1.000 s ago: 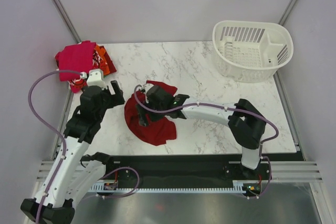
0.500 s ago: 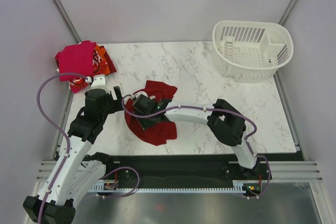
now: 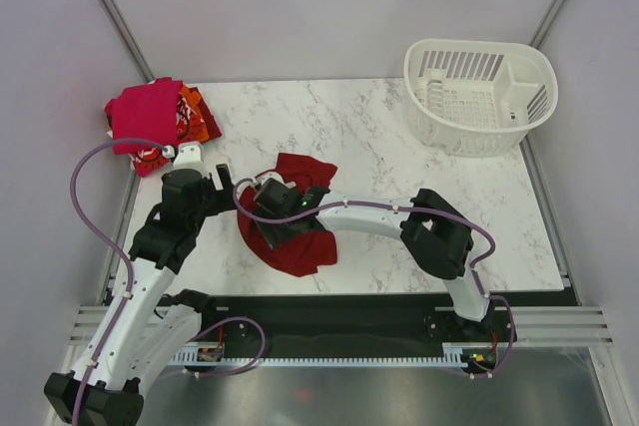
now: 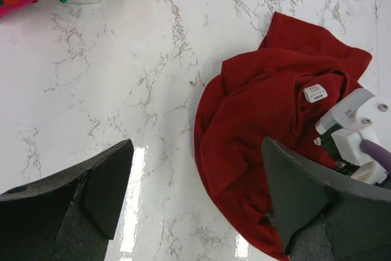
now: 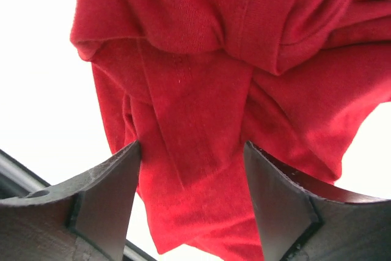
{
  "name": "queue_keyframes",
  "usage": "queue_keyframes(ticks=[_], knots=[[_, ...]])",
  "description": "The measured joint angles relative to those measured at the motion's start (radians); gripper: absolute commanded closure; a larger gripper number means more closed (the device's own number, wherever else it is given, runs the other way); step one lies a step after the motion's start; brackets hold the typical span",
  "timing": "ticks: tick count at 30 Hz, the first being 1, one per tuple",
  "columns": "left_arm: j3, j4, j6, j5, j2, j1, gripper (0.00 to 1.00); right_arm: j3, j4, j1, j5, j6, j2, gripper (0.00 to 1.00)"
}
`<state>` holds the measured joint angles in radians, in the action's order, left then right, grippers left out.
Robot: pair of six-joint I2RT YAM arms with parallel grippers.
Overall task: Fold and stack the t-shirts
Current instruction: Flatten the tshirt out
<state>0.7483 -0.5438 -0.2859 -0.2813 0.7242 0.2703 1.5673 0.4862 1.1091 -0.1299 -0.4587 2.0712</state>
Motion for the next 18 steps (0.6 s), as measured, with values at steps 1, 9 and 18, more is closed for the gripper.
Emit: queue_keyframes(ticks=[1, 9, 18], knots=[[0.000, 0.000, 0.000, 0.000, 0.000, 0.000, 0.07, -0.004, 0.000, 0.000, -0.001, 0.000, -0.010, 0.26], [-0.001, 0.000, 0.004, 0.000, 0.000, 0.000, 0.07, -0.015, -0.008, 0.000, -0.006, 0.000, -0.064, 0.40], [-0.002, 0.000, 0.007, -0.009, -0.003, 0.000, 0.07, -0.029, -0.007, 0.000, -0.007, 0.000, -0.064, 0.52]])
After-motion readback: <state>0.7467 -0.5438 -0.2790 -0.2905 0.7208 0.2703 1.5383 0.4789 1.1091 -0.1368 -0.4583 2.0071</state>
